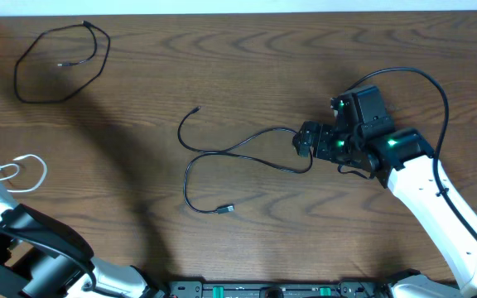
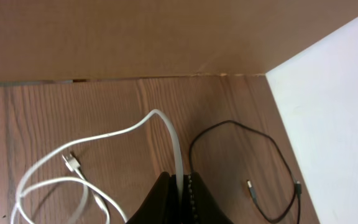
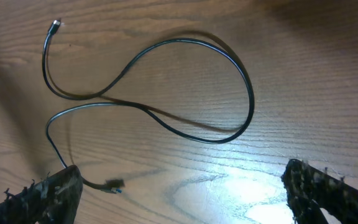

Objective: Untangle cables
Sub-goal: 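Carry the white cable to the left table edge and lower it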

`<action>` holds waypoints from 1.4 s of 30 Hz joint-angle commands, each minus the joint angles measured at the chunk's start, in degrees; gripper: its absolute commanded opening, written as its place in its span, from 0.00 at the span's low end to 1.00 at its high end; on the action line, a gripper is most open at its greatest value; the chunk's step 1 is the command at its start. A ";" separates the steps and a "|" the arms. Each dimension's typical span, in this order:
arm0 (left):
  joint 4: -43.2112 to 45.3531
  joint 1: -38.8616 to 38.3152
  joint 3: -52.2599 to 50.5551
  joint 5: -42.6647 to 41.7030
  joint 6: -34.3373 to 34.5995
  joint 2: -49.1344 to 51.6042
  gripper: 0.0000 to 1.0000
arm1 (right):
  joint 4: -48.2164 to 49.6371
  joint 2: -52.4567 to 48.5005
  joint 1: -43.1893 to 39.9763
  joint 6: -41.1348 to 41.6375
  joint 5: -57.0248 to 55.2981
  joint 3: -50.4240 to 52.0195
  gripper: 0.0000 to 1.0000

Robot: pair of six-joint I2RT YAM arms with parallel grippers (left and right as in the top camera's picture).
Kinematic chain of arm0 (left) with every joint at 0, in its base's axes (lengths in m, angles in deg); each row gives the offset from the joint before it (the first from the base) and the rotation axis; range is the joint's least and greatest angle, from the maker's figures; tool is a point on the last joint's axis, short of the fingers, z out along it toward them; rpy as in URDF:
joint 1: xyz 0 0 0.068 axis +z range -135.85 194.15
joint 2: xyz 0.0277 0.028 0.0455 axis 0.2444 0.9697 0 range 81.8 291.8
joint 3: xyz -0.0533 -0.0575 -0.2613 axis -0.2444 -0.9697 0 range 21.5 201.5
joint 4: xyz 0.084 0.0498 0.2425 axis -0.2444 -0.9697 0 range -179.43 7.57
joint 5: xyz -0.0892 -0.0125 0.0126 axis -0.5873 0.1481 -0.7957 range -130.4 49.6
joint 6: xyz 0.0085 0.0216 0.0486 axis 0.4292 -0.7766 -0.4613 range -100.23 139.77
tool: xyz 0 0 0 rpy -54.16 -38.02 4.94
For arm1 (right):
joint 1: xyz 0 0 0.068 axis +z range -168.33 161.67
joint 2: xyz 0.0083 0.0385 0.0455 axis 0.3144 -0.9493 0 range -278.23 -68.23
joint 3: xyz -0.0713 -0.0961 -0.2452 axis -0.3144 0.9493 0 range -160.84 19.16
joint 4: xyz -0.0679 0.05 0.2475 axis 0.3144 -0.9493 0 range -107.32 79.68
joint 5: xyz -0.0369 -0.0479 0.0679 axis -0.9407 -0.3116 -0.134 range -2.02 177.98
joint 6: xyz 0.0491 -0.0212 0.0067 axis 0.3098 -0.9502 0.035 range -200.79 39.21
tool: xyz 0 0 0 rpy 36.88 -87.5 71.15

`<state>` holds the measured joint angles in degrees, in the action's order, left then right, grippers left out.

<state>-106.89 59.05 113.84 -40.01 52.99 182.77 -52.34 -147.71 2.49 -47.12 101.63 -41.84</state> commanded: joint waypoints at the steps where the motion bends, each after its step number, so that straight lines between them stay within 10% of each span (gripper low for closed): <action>1: -0.09 0.20 0.48 0.76 -0.13 1.27 0.08 | 0.02 -0.02 0.28 -0.09 -0.48 0.07 0.99; 35: 1.31 0.68 0.46 14.27 -27.67 13.70 0.10 | -0.61 -0.02 0.28 -0.09 -0.48 0.07 0.99; 42: -0.31 0.68 -0.09 14.25 -27.65 16.28 0.29 | -0.59 -0.02 0.28 -0.09 -0.48 0.07 0.99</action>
<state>-106.61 59.47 113.84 -26.86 26.30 197.70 -52.77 -147.71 2.49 -47.12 101.48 -41.84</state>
